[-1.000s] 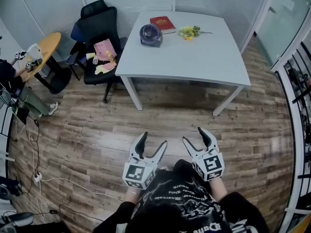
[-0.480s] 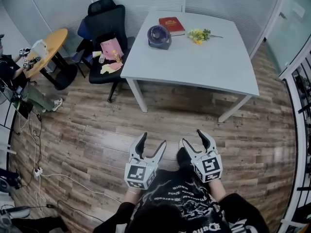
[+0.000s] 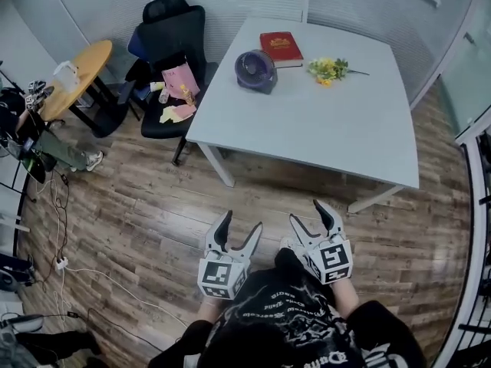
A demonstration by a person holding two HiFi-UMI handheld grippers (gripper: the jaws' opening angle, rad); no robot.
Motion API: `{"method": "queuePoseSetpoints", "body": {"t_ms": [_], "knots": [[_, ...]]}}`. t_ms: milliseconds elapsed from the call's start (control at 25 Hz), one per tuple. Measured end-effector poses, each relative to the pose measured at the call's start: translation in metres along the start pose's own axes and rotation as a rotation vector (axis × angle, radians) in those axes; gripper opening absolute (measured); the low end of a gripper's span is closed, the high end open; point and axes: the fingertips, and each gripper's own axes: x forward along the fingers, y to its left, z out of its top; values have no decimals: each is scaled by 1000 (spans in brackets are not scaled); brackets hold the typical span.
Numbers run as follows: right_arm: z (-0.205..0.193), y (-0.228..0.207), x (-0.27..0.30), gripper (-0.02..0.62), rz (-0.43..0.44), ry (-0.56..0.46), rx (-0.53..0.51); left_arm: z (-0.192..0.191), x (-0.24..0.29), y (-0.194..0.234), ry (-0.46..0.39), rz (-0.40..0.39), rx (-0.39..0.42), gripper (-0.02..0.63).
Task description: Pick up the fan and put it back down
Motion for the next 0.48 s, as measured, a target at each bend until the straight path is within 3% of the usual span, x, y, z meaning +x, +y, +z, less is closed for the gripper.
{"method": "queuePoseSetpoints", "body": {"t_ms": [240, 480], "knots": [[17, -65, 46, 278, 49, -11, -22, 13, 68, 1, 13, 64, 4, 348], [27, -97, 70, 273, 101, 0, -42, 24, 109, -3, 14, 98, 15, 347]]}}
